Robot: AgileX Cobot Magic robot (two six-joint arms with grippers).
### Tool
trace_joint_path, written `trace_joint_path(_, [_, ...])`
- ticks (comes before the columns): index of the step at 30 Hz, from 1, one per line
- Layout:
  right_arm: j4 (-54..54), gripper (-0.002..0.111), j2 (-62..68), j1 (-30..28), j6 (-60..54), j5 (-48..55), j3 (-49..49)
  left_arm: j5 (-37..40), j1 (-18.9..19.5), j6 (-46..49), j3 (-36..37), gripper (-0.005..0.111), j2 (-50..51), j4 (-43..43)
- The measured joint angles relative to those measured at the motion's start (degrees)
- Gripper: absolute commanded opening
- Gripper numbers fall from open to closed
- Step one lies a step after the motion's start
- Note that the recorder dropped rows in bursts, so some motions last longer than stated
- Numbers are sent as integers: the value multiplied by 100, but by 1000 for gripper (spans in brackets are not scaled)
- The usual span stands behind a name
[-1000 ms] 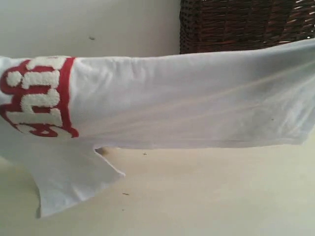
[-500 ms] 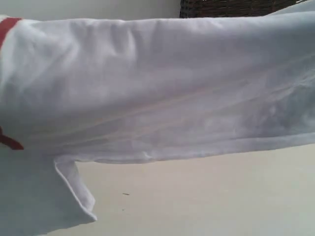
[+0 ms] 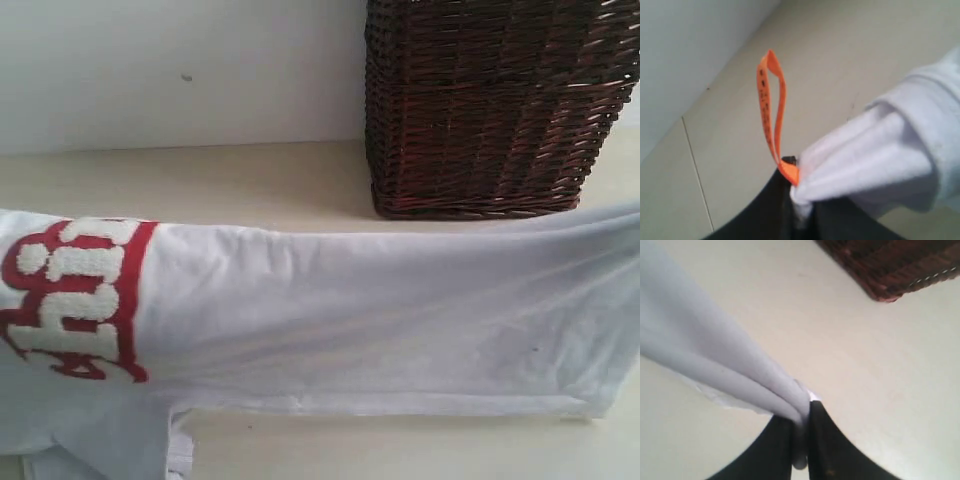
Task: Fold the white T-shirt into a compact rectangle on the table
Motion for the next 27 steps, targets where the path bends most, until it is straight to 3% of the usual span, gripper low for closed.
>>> trace_joint_path(10, [-276,3,2654,12,111,-3356,114,-3561,0,698,280,4,2748,0])
trace_joint_path(13, [-307,19,3284,32,326,-4274,114,-4574,0,719,280,21,3447,0])
trace_joint_path(17, [-370,52,3833,32,409,-5056,29,-5637,0,723,280,60,4118,0])
trace_joint_path(19, [-369,60,3978,32,474,-5347,-75,-6120,24,733,280,67,4348,0])
trace_joint_path(22, [-236,62,4024,22,604,-5775,-226,-6739,24,733,280,66,4544,0])
trace_joint_path(27, [471,57,4024,22,666,-5980,-479,-7127,24,618,280,41,4569,-316])
